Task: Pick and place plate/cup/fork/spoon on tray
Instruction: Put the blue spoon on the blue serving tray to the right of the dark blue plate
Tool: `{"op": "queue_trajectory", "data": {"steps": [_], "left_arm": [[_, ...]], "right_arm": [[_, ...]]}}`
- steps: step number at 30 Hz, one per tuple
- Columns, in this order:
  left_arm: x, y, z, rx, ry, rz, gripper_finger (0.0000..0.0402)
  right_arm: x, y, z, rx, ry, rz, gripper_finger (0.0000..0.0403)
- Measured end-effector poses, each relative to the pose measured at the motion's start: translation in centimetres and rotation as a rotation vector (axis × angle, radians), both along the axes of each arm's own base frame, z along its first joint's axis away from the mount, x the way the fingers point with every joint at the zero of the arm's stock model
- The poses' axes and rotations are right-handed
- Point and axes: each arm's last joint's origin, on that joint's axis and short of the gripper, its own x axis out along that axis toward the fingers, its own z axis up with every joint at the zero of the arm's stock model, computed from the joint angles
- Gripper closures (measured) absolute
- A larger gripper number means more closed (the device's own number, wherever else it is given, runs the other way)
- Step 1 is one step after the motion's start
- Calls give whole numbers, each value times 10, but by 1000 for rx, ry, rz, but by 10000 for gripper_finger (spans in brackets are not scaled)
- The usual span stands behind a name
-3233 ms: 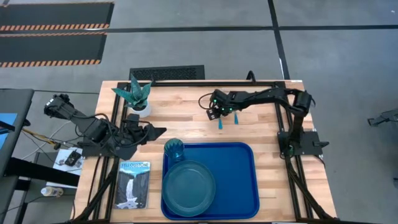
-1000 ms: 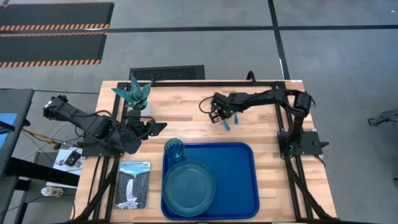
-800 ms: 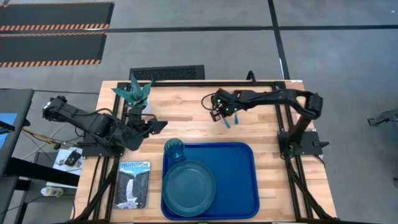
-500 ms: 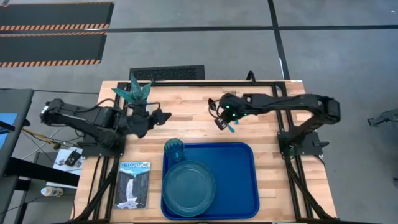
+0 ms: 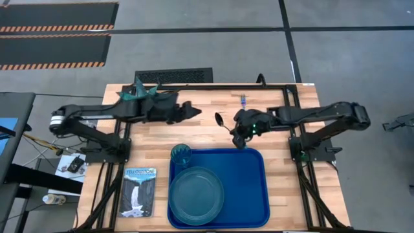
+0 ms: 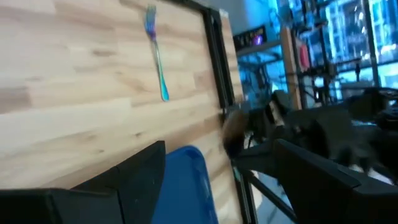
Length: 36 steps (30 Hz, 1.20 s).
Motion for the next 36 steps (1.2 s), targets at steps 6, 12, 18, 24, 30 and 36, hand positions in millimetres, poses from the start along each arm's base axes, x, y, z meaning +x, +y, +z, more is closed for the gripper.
{"op": "queue_trajectory", "data": {"steps": [6,12,18,24,30,36], "left_arm": [[35,15,-27,-93,-12,-125,120],[54,14,-39,-150,-11,-214,120],[59,14,-44,-154,1,-206,120],[61,15,-47,-153,7,-190,150],[62,14,-47,-138,4,-198,200],[64,11,-43,-136,-39,-235,237]], "right_arm": [[8,10,-5,-4,-3,19,389],[10,10,-11,-3,32,21,385],[10,13,-12,-1,41,33,386],[9,22,-12,-4,46,84,383],[9,24,-12,-8,44,89,384],[9,21,-12,-16,44,75,380]]}}
